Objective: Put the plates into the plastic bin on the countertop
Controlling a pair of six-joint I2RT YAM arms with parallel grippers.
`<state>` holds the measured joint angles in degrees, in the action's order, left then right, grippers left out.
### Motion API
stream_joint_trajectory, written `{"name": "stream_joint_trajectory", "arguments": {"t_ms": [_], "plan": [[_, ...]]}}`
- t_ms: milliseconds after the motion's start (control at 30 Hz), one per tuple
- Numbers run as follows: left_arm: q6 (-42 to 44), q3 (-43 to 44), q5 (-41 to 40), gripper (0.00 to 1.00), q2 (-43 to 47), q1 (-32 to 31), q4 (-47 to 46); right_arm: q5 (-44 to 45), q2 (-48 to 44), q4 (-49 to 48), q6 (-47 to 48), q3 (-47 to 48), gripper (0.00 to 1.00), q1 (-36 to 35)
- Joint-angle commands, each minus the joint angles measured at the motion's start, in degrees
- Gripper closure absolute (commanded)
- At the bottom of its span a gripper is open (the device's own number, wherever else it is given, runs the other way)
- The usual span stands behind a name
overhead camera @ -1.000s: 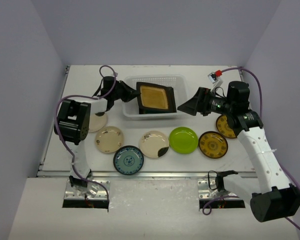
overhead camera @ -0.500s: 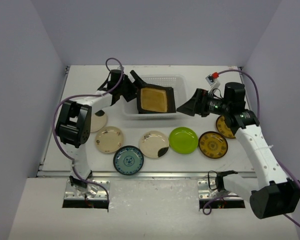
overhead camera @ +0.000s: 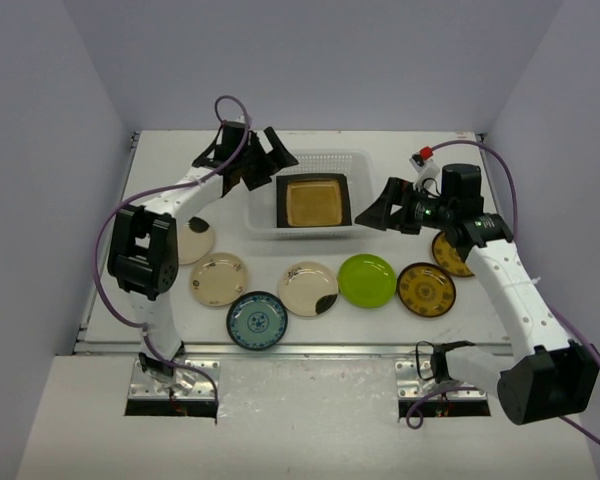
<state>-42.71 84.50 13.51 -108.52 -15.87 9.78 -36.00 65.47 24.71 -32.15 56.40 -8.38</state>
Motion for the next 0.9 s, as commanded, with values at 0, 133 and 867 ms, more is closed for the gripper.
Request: {"name": "stream_joint_trajectory", "arguments": {"t_ms": [0,133,867], "plan": [[4.2,4.5,-1.9,0.0,0.63,-2.12,2.76,4.81,-0.41,1.07,1.3,2.81,0.01,0.23],[11.25,9.3,-12.14,0.0,6.88,-4.96,13.02,10.84,-0.24,3.09,0.62,1.19,0.01,0.21],[24.26,-21.06,-23.45,0.0,46.39,-0.92,25.02,16.67,17.33,2.09,35.84,-5.51,0.04,0.03]]}}
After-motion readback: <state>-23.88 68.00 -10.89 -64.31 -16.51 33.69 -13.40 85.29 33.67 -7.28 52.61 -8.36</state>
